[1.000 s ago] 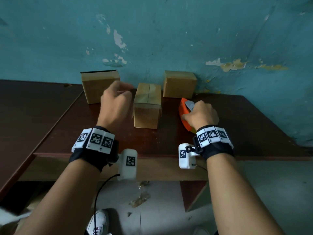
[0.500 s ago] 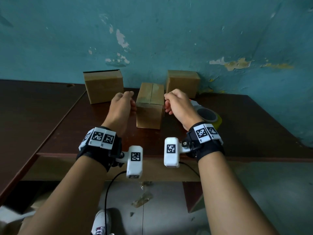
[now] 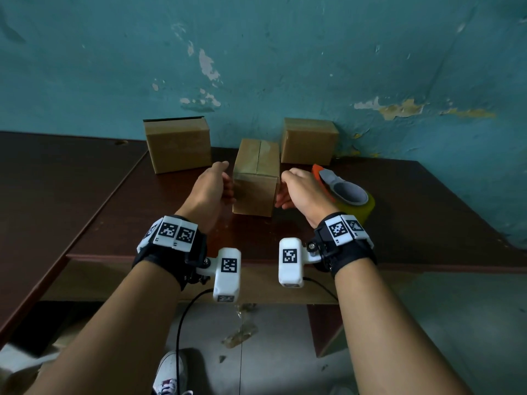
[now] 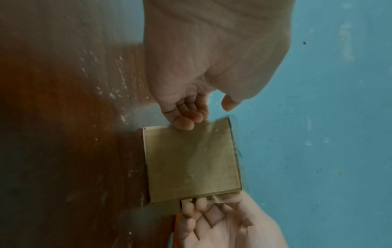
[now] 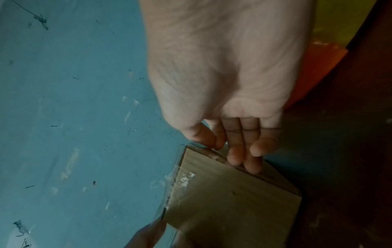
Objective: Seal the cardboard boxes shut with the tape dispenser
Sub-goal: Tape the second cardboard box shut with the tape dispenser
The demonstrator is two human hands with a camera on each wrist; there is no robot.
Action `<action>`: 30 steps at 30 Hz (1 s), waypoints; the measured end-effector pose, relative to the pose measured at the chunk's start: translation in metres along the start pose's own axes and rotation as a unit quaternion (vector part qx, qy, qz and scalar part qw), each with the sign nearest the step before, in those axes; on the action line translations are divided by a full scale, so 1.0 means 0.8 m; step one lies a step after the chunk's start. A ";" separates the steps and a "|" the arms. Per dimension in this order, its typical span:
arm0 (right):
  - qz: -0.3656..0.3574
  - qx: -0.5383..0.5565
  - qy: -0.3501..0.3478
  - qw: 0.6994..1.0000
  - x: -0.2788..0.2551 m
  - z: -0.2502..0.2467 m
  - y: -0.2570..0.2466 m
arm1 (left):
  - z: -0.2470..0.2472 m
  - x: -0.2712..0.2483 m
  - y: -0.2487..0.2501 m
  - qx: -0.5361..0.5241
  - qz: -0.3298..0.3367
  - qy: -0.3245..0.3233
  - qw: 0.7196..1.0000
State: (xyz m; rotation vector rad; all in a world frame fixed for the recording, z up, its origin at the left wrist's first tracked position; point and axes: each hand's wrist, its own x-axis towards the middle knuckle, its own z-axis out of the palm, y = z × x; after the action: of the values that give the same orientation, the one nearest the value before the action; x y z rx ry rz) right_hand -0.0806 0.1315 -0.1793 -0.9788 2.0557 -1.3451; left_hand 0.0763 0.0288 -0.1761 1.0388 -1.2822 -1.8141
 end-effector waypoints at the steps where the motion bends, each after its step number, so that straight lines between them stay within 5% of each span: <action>1: 0.013 -0.004 -0.009 1.000 0.000 0.000 0.001 | 0.000 -0.001 -0.001 0.006 -0.010 -0.002 1.000; 5: 0.043 -0.048 -0.019 0.998 -0.005 -0.010 -0.002 | -0.004 0.002 -0.004 0.052 -0.023 -0.002 0.998; 11: -0.077 0.055 0.122 0.988 0.005 -0.036 -0.006 | -0.021 0.013 -0.003 0.091 0.174 0.064 0.978; 19: -0.132 0.082 -0.034 0.987 0.000 -0.034 0.011 | -0.031 0.005 -0.009 0.095 0.256 -0.115 0.955; 30: -0.151 0.117 -0.045 0.980 -0.006 -0.032 0.023 | -0.032 0.019 -0.033 0.011 0.256 -0.160 0.953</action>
State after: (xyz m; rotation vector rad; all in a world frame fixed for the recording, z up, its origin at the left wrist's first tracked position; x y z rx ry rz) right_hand -0.1017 0.1541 -0.1863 -1.2554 1.6828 -1.6198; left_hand 0.0903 0.0124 -0.2100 0.3667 -1.5883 -1.5945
